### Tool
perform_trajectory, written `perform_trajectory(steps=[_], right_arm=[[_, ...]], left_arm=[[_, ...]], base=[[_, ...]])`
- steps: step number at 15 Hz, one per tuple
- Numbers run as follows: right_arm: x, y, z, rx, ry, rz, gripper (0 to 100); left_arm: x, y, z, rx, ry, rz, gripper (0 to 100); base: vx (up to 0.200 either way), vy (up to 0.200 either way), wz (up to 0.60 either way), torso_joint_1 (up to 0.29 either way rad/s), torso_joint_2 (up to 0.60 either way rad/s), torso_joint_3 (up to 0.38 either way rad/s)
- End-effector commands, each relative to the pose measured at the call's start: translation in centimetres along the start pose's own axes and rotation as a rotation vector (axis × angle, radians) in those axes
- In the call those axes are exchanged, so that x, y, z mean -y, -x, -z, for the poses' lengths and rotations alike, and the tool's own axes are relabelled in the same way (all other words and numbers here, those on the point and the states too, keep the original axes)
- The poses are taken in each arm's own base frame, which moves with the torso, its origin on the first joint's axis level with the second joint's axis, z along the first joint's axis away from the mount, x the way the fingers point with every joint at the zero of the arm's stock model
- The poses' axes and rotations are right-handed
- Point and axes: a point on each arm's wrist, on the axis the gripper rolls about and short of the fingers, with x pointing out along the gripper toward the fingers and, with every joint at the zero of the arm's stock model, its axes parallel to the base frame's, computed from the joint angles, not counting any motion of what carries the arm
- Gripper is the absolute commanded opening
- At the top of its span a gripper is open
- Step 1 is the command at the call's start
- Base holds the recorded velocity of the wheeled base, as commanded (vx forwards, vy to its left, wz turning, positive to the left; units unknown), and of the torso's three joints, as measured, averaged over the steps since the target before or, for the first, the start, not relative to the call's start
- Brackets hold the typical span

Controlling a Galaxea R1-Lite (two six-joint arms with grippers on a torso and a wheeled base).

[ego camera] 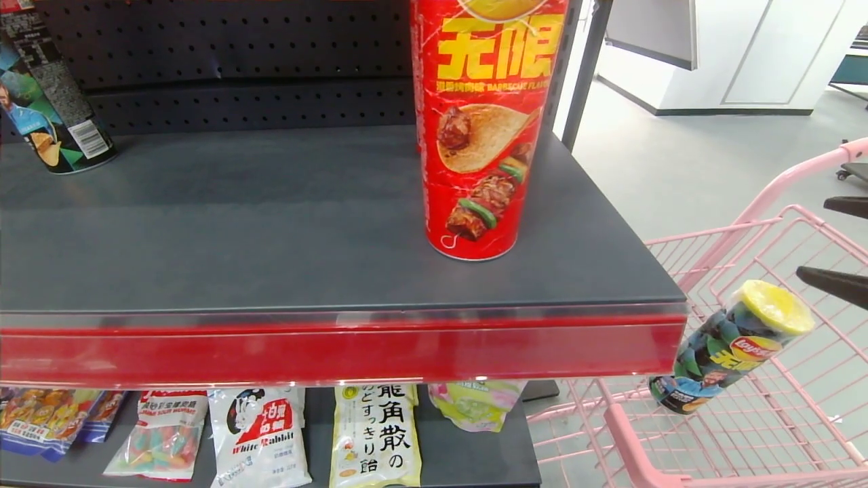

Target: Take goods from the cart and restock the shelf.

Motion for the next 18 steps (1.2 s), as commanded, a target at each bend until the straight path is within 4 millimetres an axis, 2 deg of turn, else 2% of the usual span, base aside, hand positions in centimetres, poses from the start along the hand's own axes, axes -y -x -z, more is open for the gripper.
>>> perform_trajectory(steps=[1, 3, 6, 14, 18], right_arm=[[2.4, -0.7, 3.7, -0.042, -0.014, -0.020, 100], [4.1, 0.0, 5.2, -0.029, 0.000, -0.013, 100], [5.0, 1.6, 6.4, -0.007, -0.021, 0.013, 100], [6.3, 3.4, 12.0, -0.022, -0.127, 0.053, 100], [6.4, 3.2, 13.8, -0.029, -0.163, 0.042, 100]], left_arm=[[0.0, 0.0, 0.0, -0.002, 0.000, -0.001, 100], [0.0, 0.0, 0.0, -0.002, 0.000, -0.001, 100], [0.0, 0.0, 0.0, -0.002, 0.000, -0.001, 100], [0.0, 0.0, 0.0, -0.002, 0.000, 0.000, 100], [0.0, 0.0, 0.0, -0.002, 0.000, -0.001, 100]], base=[[0.000, 0.000, 0.00, 0.000, 0.00, 0.000], [0.000, 0.000, 0.00, 0.000, 0.00, 0.000], [0.000, 0.000, 0.00, 0.000, 0.00, 0.000], [0.000, 0.000, 0.00, 0.000, 0.00, 0.000], [0.000, 0.000, 0.00, 0.000, 0.00, 0.000]])
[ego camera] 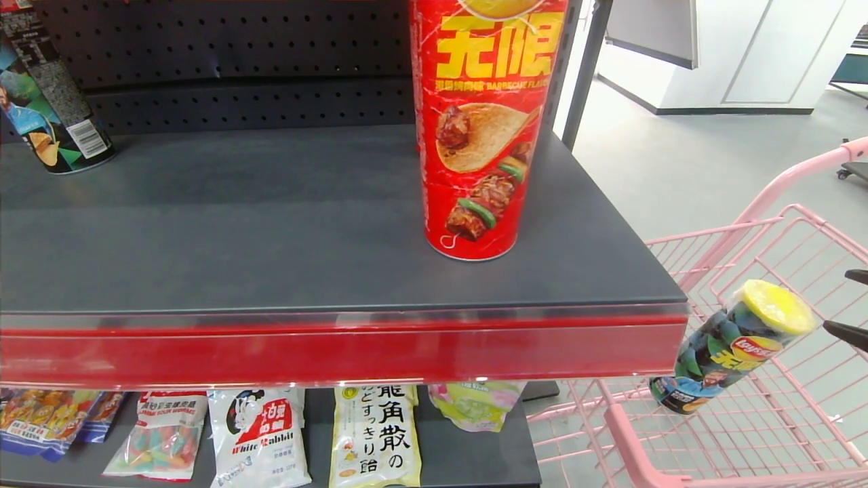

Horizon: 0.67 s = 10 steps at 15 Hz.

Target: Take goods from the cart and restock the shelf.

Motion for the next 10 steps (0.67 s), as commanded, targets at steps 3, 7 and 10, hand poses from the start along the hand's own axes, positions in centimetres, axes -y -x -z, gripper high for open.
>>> perform_trajectory(steps=[3, 7, 10], right_arm=[[0.1, -0.5, 1.9, -0.008, -0.051, -0.021, 100], [-0.7, -1.2, 3.4, -0.015, -0.097, -0.055, 100], [-1.1, -1.4, 4.4, -0.020, -0.137, -0.069, 100]], left_arm=[[0.0, 0.0, 0.0, -0.001, 0.000, -0.001, 100], [0.0, 0.0, 0.0, -0.001, 0.000, -0.001, 100], [0.0, 0.0, 0.0, -0.001, 0.000, -0.001, 100]], base=[[0.000, 0.000, 0.00, 0.000, 0.00, 0.000], [0.000, 0.000, 0.00, 0.000, 0.00, 0.000], [0.000, 0.000, 0.00, 0.000, 0.00, 0.000]])
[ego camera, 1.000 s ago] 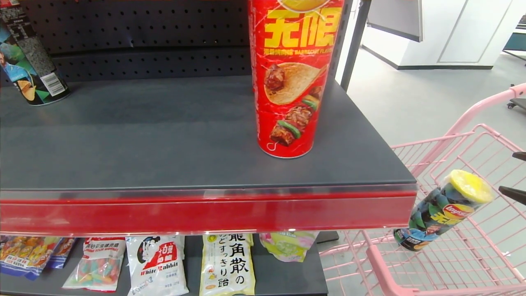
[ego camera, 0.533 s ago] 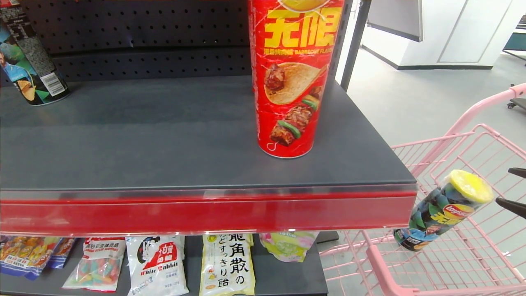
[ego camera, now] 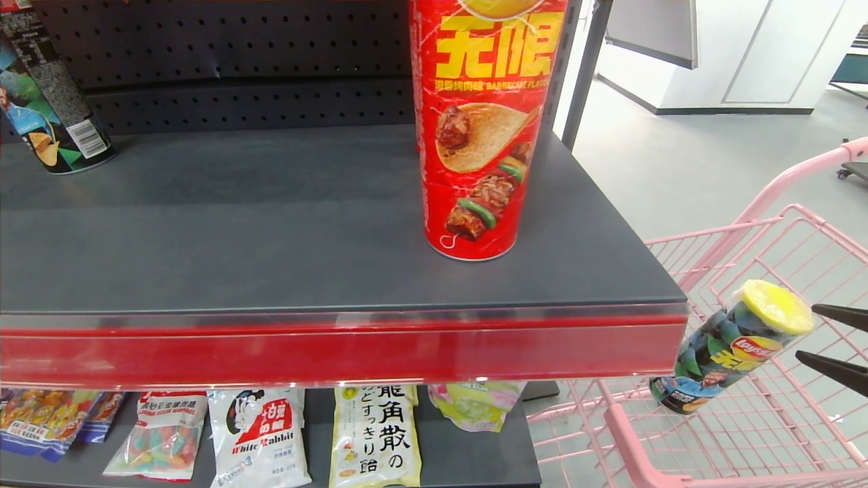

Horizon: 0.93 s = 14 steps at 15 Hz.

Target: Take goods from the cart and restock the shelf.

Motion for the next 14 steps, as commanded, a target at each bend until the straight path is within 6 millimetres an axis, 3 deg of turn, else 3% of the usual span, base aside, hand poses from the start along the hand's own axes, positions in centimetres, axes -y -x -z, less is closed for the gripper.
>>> perform_trajectory(steps=[1, 9, 14], right_arm=[[-0.2, -0.6, 0.7, 0.002, -0.030, -0.030, 100], [0.7, -3.3, 2.8, -0.004, -0.096, -0.125, 100], [3.0, -4.5, 3.3, 0.007, -0.072, -0.143, 100]], left_arm=[[0.0, 0.0, 0.0, -0.001, 0.000, 0.000, 100], [0.0, 0.0, 0.0, -0.001, 0.000, 0.000, 100], [0.0, 0.0, 0.0, -0.001, 0.000, 0.000, 100]], base=[[0.000, 0.000, 0.00, 0.000, 0.00, 0.000], [0.000, 0.000, 0.00, 0.000, 0.00, 0.000], [0.000, 0.000, 0.00, 0.000, 0.00, 0.000]])
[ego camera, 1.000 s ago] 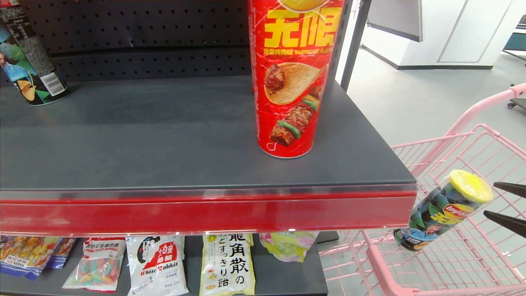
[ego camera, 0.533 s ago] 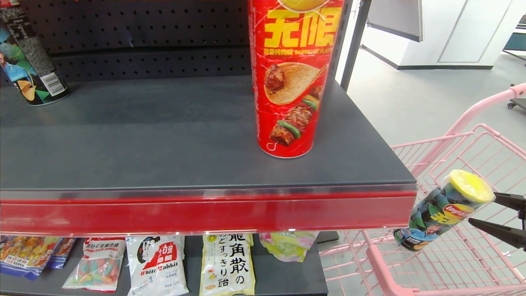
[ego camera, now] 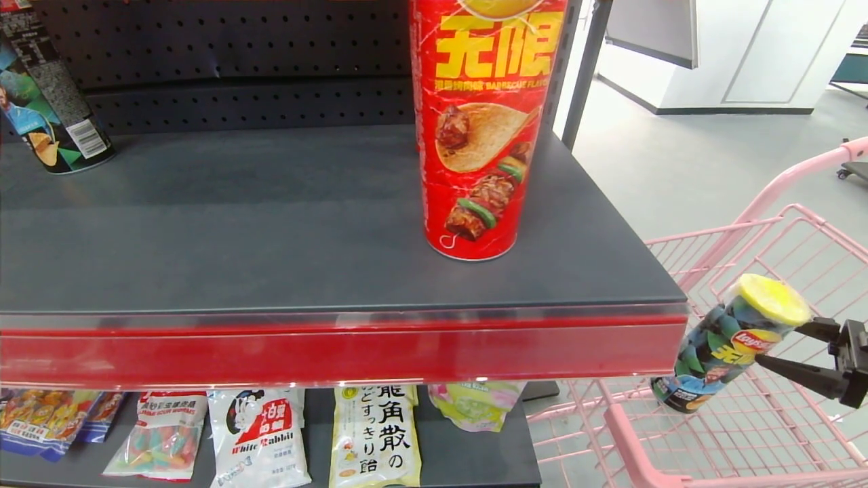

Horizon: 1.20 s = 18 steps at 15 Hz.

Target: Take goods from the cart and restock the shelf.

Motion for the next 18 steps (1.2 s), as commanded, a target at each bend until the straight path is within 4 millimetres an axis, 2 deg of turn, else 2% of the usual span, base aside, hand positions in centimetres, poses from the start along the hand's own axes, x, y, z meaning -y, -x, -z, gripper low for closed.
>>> perform_trajectory(steps=[1, 3, 9, 14, 18], right_arm=[[1.3, -0.7, 0.2, 0.001, 0.009, -0.015, 100], [2.4, -1.6, 0.3, 0.003, 0.040, -0.036, 100], [2.6, -1.6, 0.3, 0.004, 0.058, -0.037, 100], [2.0, -1.5, -0.8, 0.008, 0.089, -0.037, 100], [0.3, -1.4, -1.0, 0.007, 0.077, -0.047, 100]], left_arm=[[0.0, 0.0, 0.0, -0.001, 0.000, 0.000, 100], [0.0, 0.0, 0.0, -0.001, 0.000, 0.000, 100], [0.0, 0.0, 0.0, -0.001, 0.000, 0.000, 100], [0.0, 0.0, 0.0, -0.001, 0.000, 0.000, 100], [0.0, 0.0, 0.0, -0.001, 0.000, 0.000, 100]], base=[[0.000, 0.000, 0.00, 0.000, 0.00, 0.000], [0.000, 0.000, 0.00, 0.000, 0.00, 0.000], [0.000, 0.000, 0.00, 0.000, 0.00, 0.000], [0.000, 0.000, 0.00, 0.000, 0.00, 0.000], [0.000, 0.000, 0.00, 0.000, 0.00, 0.000]])
